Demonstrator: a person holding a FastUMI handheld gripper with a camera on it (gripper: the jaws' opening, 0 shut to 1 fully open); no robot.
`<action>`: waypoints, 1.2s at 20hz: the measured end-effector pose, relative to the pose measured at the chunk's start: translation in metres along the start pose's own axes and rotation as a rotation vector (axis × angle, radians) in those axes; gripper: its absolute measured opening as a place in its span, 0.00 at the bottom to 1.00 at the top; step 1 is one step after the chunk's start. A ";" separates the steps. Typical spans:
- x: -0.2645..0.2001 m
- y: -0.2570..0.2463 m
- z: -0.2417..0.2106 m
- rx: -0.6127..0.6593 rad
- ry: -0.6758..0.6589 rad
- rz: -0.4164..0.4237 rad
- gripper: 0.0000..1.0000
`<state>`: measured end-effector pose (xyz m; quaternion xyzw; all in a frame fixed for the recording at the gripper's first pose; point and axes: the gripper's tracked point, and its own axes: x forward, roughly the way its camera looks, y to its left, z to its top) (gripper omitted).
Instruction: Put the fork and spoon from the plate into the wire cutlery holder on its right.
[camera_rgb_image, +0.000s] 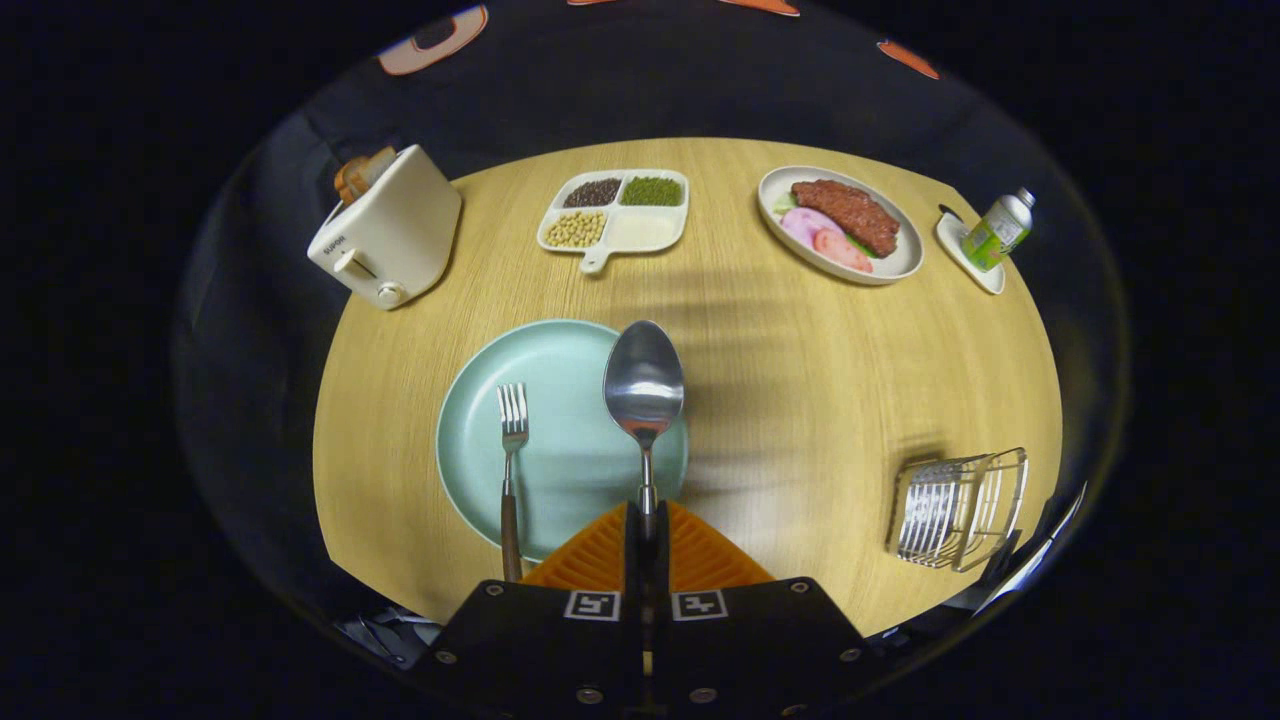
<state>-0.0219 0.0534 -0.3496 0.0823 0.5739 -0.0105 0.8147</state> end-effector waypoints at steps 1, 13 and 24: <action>-0.010 -0.014 0.003 0.011 -0.025 -0.011 0.04; -0.071 -0.171 -0.048 0.149 -0.057 -0.162 0.04; -0.060 -0.211 -0.073 0.142 -0.010 -0.192 0.08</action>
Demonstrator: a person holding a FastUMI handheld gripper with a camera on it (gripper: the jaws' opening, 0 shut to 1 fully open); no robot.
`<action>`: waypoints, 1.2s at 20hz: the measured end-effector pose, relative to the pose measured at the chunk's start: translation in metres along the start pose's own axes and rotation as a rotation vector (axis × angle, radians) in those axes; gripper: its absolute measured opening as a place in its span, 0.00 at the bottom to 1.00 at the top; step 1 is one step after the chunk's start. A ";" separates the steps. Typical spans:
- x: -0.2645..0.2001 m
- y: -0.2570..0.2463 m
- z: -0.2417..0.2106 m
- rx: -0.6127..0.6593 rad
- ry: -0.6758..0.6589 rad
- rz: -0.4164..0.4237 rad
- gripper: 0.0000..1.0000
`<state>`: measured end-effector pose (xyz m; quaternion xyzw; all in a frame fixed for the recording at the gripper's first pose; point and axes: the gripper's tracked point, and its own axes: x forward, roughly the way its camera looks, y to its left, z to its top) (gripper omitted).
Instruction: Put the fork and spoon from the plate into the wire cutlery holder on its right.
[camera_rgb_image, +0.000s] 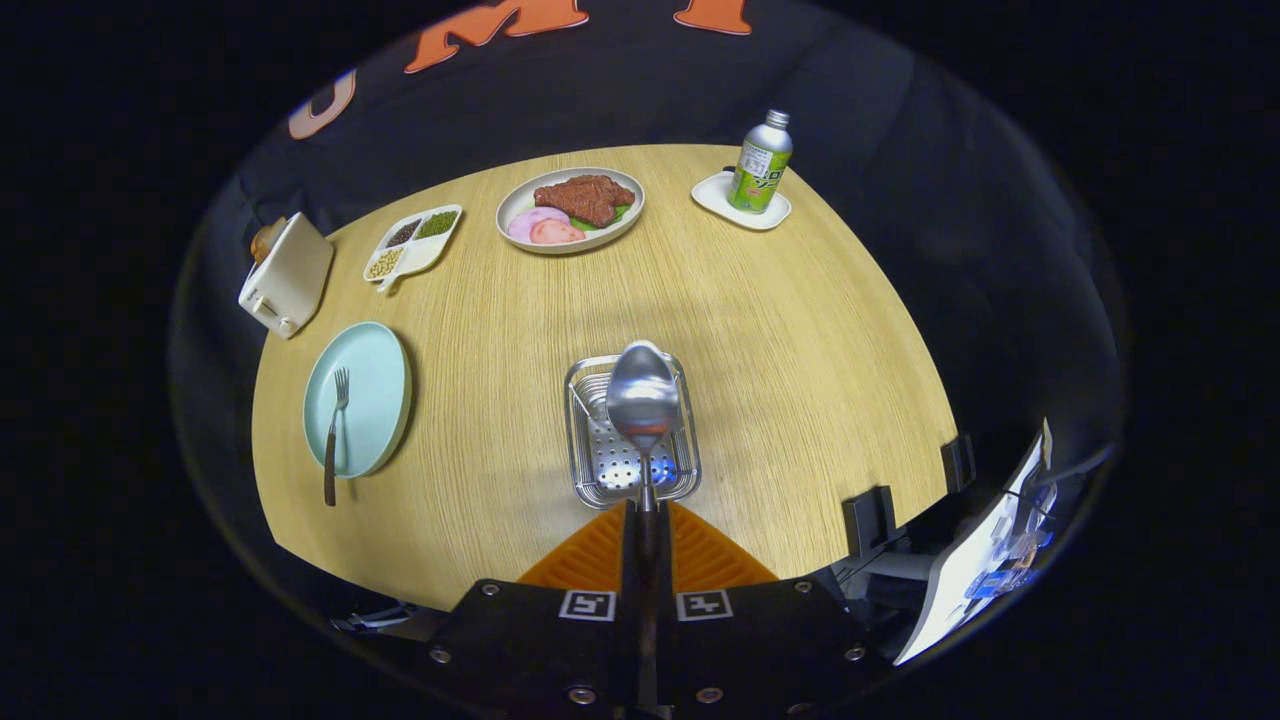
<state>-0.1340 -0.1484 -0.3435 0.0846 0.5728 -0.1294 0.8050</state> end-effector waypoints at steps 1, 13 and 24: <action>0.001 -0.001 0.006 0.001 -0.022 -0.003 0.09; -0.093 0.055 0.138 0.034 -0.613 0.155 0.46; -0.171 0.185 0.170 -0.058 -0.973 0.341 0.84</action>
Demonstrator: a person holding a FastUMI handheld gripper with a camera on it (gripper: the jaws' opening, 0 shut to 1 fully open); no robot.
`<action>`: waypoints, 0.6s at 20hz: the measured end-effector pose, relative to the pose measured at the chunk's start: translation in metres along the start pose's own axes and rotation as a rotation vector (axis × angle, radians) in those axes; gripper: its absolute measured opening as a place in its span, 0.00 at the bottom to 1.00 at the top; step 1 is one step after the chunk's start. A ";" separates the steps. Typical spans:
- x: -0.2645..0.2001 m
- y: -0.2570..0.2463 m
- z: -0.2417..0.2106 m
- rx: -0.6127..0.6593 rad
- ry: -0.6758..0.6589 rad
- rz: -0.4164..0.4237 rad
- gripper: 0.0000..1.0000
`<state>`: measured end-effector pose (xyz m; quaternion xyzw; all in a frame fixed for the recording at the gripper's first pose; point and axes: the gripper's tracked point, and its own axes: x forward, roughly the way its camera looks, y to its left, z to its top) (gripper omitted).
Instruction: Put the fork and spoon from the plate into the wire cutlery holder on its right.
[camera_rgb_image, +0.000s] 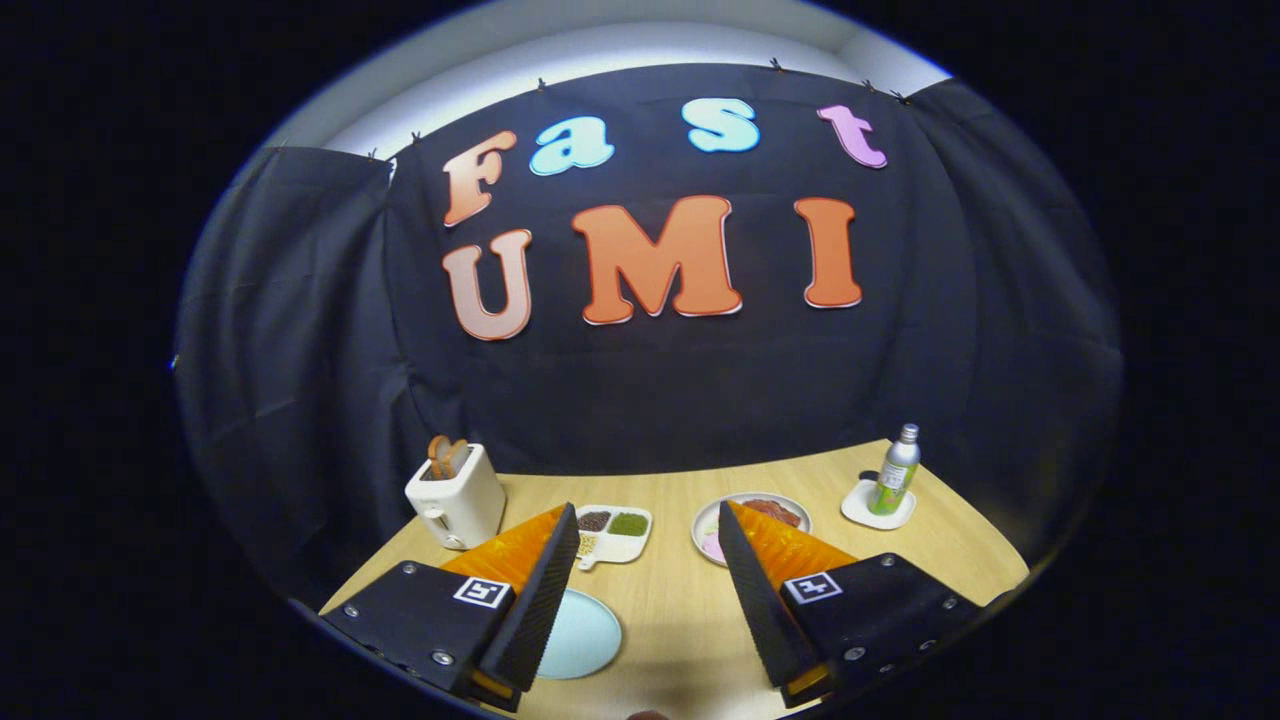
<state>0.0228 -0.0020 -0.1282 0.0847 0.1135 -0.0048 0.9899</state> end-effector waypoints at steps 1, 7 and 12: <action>0.004 0.013 -0.005 -0.004 0.003 0.012 0.85; 0.031 0.074 -0.064 -0.047 0.156 0.053 0.87; 0.042 0.101 -0.136 -0.073 0.423 0.072 0.87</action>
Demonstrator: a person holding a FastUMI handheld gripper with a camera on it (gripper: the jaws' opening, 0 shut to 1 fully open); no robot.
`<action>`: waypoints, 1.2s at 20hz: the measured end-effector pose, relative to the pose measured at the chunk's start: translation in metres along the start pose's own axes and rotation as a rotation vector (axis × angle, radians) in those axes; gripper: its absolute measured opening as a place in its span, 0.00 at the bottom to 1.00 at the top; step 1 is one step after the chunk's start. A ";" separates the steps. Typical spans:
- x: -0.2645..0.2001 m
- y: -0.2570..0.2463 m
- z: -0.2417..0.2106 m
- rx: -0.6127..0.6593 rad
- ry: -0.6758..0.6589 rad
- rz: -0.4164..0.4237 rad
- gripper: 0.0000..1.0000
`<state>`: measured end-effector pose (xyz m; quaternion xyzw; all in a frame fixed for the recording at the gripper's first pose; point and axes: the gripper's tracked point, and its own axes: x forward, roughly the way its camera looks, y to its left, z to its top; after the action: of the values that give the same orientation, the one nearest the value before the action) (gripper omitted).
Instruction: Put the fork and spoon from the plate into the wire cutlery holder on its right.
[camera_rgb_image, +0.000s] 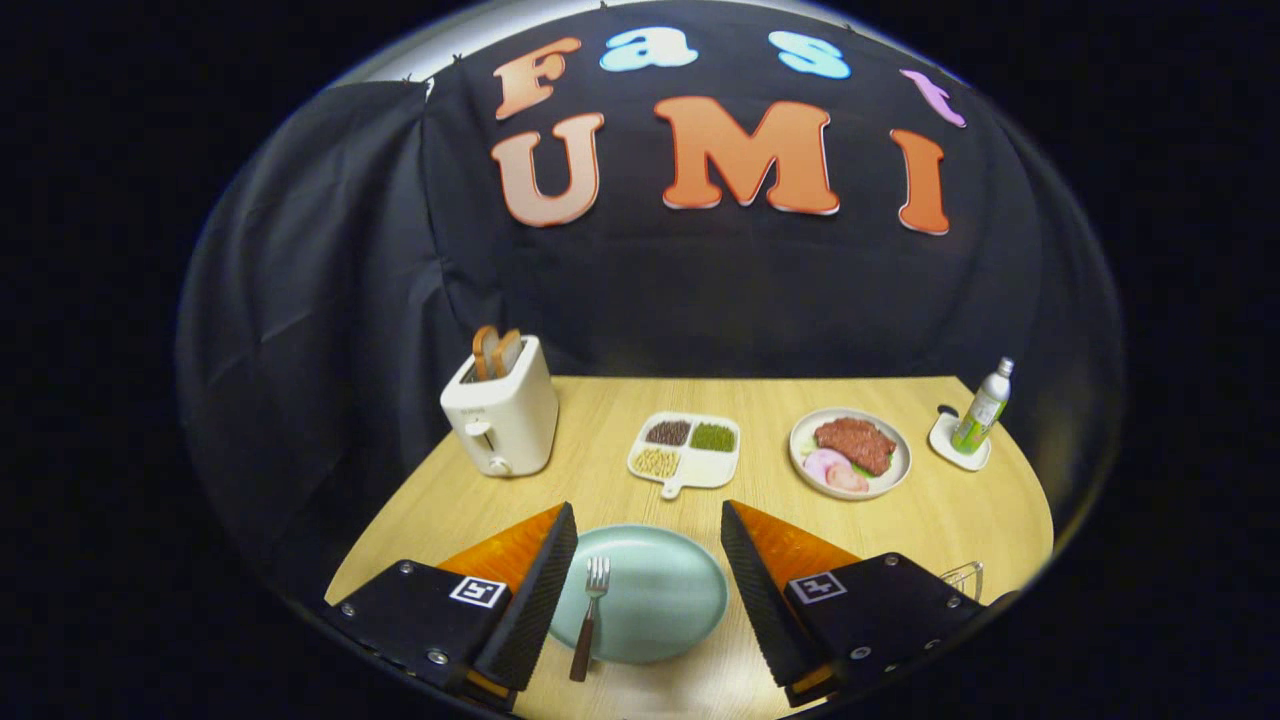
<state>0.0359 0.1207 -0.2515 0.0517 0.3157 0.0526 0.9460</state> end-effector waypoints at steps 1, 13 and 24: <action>0.007 0.004 -0.014 -0.010 0.067 0.010 0.87; 0.055 0.048 -0.140 -0.021 0.641 0.139 0.83; 0.084 0.038 -0.172 -0.197 0.804 0.006 0.38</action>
<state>-0.0033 0.1804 -0.4326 -0.0630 0.6535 0.1011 0.7475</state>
